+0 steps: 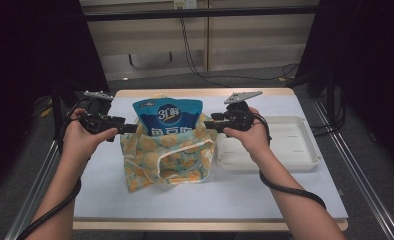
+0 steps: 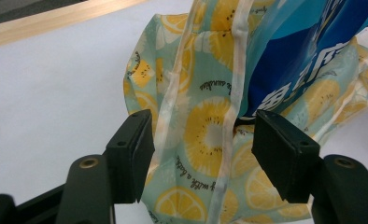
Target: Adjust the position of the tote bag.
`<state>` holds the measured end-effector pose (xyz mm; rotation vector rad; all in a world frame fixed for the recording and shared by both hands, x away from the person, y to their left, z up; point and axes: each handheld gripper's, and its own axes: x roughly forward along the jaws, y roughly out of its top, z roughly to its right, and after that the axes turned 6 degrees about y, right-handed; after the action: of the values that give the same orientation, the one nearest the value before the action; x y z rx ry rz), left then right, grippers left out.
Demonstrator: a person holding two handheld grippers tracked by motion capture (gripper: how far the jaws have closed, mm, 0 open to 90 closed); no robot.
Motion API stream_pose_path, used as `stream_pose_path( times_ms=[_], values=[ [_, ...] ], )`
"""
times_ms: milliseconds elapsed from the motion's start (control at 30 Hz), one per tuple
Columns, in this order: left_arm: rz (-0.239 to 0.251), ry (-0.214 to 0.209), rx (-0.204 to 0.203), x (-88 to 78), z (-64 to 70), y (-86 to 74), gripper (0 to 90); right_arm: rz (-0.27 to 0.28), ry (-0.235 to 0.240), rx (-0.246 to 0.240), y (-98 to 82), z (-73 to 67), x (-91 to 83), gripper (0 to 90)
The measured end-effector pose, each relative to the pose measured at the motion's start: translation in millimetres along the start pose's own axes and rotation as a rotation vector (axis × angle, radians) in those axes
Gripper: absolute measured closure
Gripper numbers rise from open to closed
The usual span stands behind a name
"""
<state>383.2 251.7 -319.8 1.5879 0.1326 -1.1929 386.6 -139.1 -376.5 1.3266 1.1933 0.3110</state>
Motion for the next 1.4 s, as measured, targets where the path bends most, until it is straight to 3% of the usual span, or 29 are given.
stream_pose_path(
  times_ms=[200,333,367,500,567,600,833,1000,1067,1400],
  values=[
    [-0.01,-0.007,-0.001,10.4,1.2,-8.5,38.6,-0.02,0.015,0.012,0.9,-0.6,6.0,80.7],
    [-0.02,0.004,-0.002,18.0,0.1,-13.2,41.3,-0.038,0.008,0.01,-0.2,0.3,8.7,86.3],
    [-0.018,-0.011,-0.007,20.0,-0.7,-14.3,41.3,-0.038,0.007,0.012,-0.7,0.7,9.6,87.2],
    [-0.003,-0.024,-0.004,25.7,-2.1,-18.3,49.3,-0.038,0.007,0.033,-2.9,1.8,13.0,88.3],
    [-0.021,-0.029,0.004,27.0,-3.1,-18.9,54.0,-0.042,0.002,0.034,-3.9,2.9,14.1,88.3],
    [-0.001,-0.022,-0.011,28.9,-2.2,-20.0,56.9,-0.037,0.003,0.04,-4.4,3.1,14.4,88.3],
    [0.006,-0.042,-0.039,36.9,-1.9,-22.9,75.3,-0.039,0.001,0.048,-9.6,2.2,19.4,88.3],
    [-0.031,-0.024,-0.07,41.0,-0.3,-23.5,88.6,-0.037,0.006,0.053,-13.9,2.1,23.6,88.3],
    [-0.04,-0.003,-0.094,42.6,-0.4,-24.2,89.6,-0.04,0.006,0.055,-15.5,2.4,24.2,88.4],
    [-0.066,0.019,-0.085,58.3,-3.3,-29.8,90.0,-0.049,0.0,0.065,-24.1,4.7,29.7,88.4]
  ],
)
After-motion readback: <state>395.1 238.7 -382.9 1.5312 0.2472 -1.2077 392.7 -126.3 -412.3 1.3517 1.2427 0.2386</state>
